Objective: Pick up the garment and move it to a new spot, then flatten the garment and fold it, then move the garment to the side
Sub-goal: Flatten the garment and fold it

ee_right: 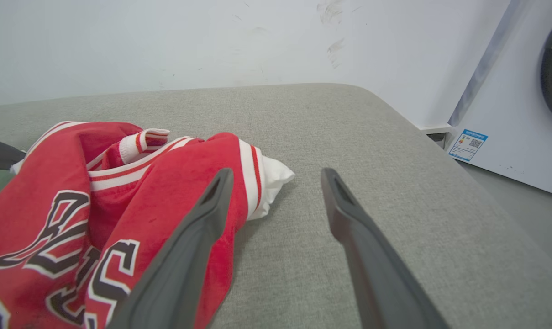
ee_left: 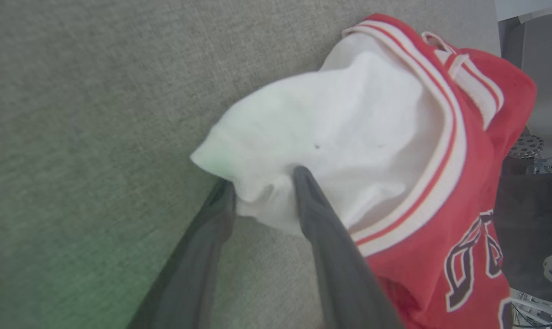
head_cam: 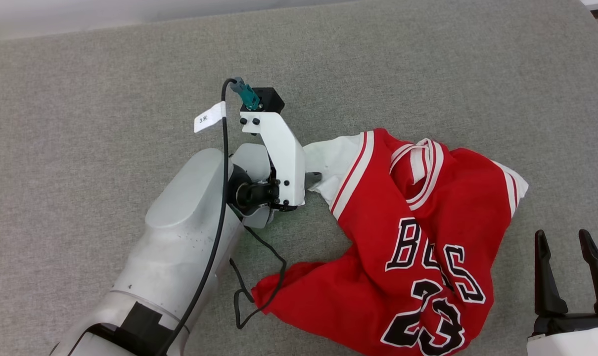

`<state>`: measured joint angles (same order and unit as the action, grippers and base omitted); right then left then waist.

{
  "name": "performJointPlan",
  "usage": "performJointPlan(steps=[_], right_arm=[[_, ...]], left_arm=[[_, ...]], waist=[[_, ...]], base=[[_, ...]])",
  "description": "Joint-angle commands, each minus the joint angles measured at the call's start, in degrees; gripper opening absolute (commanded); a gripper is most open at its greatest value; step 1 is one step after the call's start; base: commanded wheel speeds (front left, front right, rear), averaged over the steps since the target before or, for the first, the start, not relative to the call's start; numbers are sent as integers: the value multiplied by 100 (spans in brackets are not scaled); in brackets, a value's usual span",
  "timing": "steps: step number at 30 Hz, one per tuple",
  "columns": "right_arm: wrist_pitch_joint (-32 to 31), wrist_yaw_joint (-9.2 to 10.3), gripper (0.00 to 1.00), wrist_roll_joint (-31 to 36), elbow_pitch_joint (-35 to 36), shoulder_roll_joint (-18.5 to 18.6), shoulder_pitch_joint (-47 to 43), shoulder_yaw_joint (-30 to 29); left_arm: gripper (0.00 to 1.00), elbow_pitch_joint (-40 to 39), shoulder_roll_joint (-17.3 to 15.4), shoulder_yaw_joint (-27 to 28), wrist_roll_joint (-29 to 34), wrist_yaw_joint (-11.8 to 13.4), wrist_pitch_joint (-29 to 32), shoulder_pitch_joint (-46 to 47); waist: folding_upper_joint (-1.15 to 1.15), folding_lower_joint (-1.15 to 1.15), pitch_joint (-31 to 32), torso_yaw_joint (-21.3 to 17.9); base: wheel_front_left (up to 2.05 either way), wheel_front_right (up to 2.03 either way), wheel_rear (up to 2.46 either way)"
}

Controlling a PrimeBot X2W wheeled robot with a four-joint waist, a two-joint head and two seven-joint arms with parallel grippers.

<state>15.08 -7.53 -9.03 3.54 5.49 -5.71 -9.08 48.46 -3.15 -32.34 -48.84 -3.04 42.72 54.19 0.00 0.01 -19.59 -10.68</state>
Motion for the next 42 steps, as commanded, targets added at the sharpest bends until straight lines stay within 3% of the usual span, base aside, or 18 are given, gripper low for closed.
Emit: performJointPlan(steps=[1, 7, 12, 18, 22, 23, 24, 26, 30, 32, 33, 37, 42], right_arm=[[12, 8, 100, -47, 28, -26, 81, 0], [12, 7, 100, -49, 47, -34, 16, -97], [12, 8, 100, -66, -8, 48, -63, -145], [12, 8, 100, -56, -47, 141, -149, -118], [12, 8, 100, -68, -72, 174, -207, -119], [12, 8, 100, -77, -109, 164, -281, -170], [12, 8, 100, -83, -122, 170, -278, -182], [12, 8, 100, -105, -138, 168, -299, -221], [12, 7, 100, -132, -257, 175, -346, -210], [12, 8, 100, -146, -329, 197, -364, -186], [12, 8, 100, -147, -351, 207, -364, -179], [12, 8, 100, -200, -411, 264, -378, -192], [12, 8, 100, -232, -390, 293, -452, -221]], left_arm=[[0, 96, 16, -62, -49, -92, -42, -155], [0, 34, 7, 50, -313, -359, -556, 88], [0, 125, -262, 216, -394, -424, -1059, 265], [0, 260, -985, 353, -334, -434, -1426, 418], [0, 497, -1691, 446, -235, -362, -1499, 274], [0, 693, -2104, 554, -237, -200, -1517, 112], [0, 753, -2266, 582, -218, -169, -1534, 66], [0, 893, -2434, 554, -157, -75, -1552, -97], [0, 1094, -2411, 594, -217, 53, -1634, -277], [42, 1153, -2367, 571, -180, 96, -1768, -370], [100, 1170, -2343, 551, -159, 112, -1847, -404], [100, 1045, -2308, 616, -178, 14, -2266, -422], [100, 713, -2490, 646, -33, -36, -3082, -571]], waist=[[0, -1, -20, 17], [0, -1, -5, 205], [0, -1, 103, 440], [0, -1, 229, 699], [0, -1, 298, 828], [0, -1, 335, 893], [0, -1, 342, 909], [0, -1, 361, 956], [0, -1, 410, 1029], [0, -1, 450, 1049], [0, -1, 470, 1056], [0, -1, 558, 1084], [0, -1, 683, 1109]], base=[[0, 0, 0], [0, 0, 0], [0, 0, 0], [0, 0, 0], [0, 0, 0], [0, 0, 0], [0, 0, 0], [0, 0, 0], [0, 0, 0], [0, 0, 0], [0, 0, 0], [0, 0, 0], [0, 0, 0]])
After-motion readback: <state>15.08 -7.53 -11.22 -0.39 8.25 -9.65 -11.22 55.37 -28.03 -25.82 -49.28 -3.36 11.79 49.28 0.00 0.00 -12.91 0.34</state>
